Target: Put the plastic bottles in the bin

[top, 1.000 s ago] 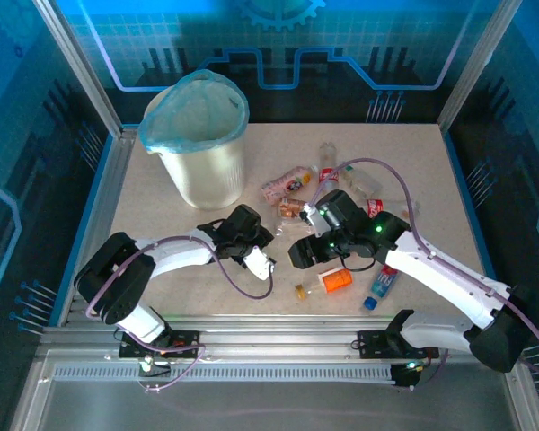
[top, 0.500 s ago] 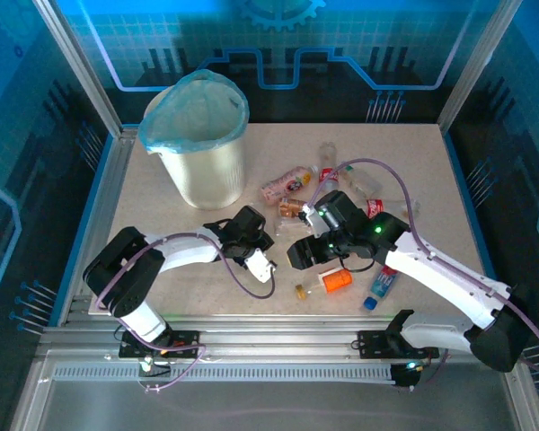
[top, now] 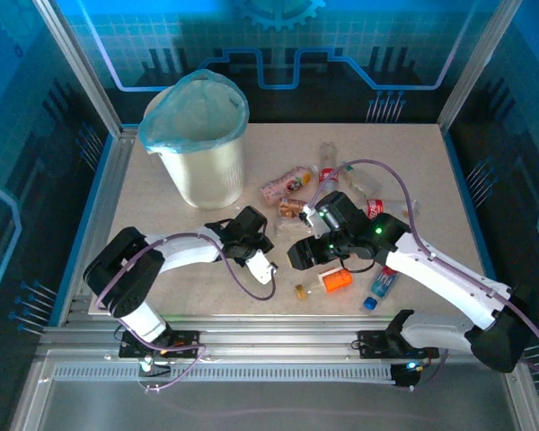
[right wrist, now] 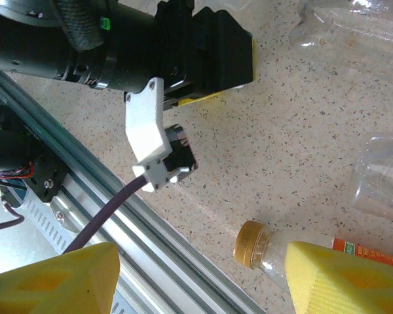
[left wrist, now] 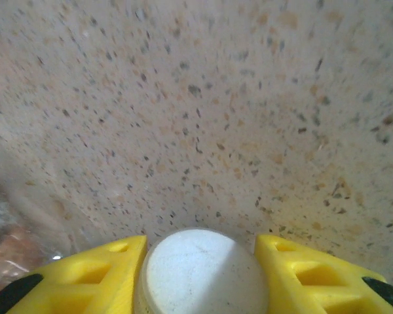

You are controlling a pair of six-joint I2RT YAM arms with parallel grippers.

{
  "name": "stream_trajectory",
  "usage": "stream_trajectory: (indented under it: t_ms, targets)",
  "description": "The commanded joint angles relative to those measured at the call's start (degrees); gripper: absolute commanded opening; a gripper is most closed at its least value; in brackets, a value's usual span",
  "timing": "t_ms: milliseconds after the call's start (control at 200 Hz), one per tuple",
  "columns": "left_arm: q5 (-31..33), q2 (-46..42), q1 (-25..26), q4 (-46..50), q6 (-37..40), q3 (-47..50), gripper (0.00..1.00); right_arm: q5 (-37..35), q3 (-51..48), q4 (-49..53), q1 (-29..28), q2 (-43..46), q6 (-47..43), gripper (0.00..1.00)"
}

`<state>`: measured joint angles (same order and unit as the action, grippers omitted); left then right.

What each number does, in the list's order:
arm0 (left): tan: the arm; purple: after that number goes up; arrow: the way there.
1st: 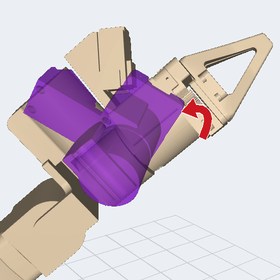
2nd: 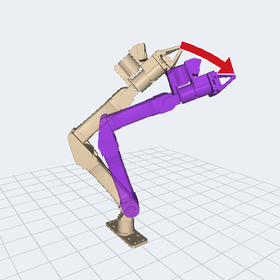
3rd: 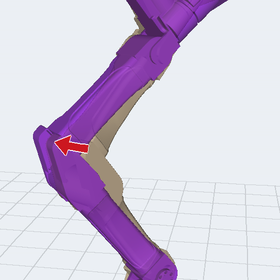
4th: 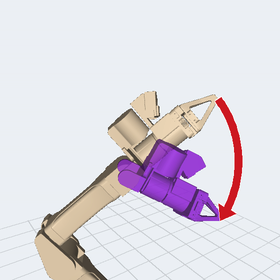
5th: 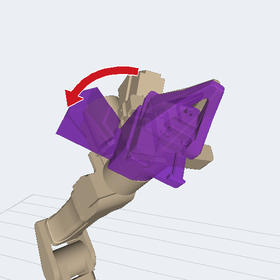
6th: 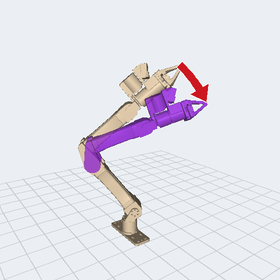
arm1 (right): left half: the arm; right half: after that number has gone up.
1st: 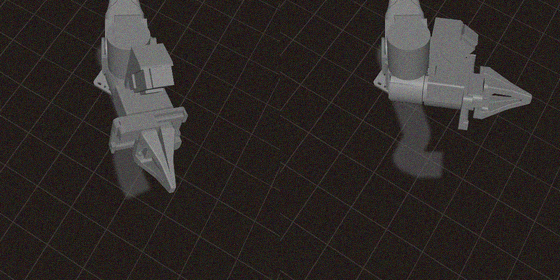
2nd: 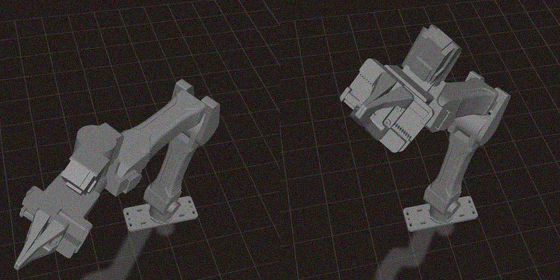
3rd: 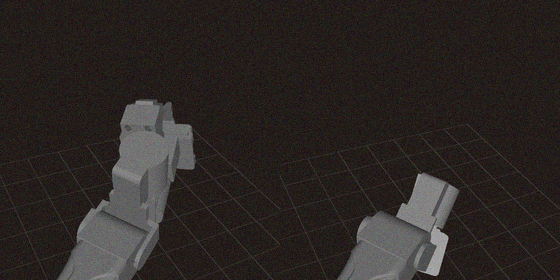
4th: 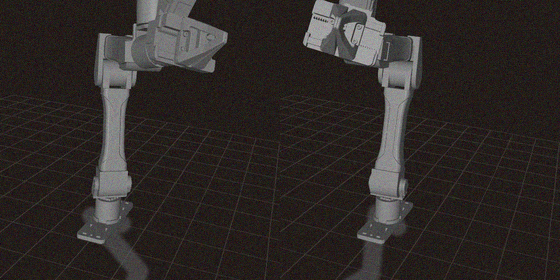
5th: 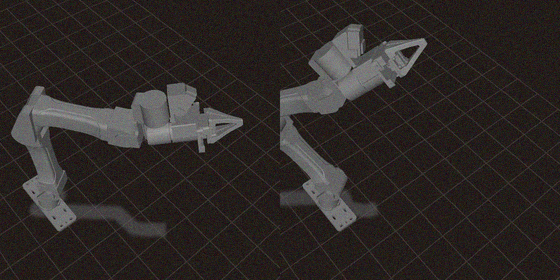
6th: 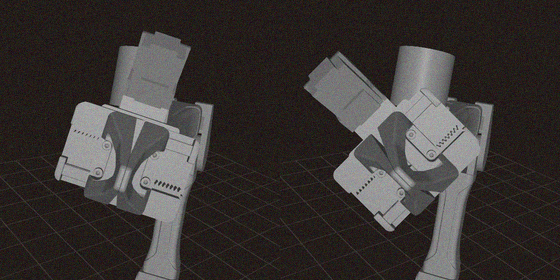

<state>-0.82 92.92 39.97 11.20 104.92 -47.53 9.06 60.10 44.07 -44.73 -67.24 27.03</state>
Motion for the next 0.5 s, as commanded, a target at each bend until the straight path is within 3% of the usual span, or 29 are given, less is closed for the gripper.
stream_trajectory:
  t_ms: [0,235,315,495]
  targets:
    - [-4.1,-5.9,1.4,4.0,-2.0,-1.4,0.38,-0.5,1.1,0.7,-0.8,0.2,0.1,0.68]
    - [-3.3,-16.3,3.7,13.8,-11.3,-4.7,0.27,-1.1,4.2,1.9,-0.8,0.6,-0.1,0.68]
    - [-3.9,-20.8,4.3,16.4,-18.8,-6.8,0.24,-2.6,6.5,2.6,-1.0,2.4,0.2,0.67]
    - [-12.6,-32.0,4.5,13.1,-45.2,-11.4,0.2,-7.4,14.4,3.5,-1.1,5.9,0.2,0.66]
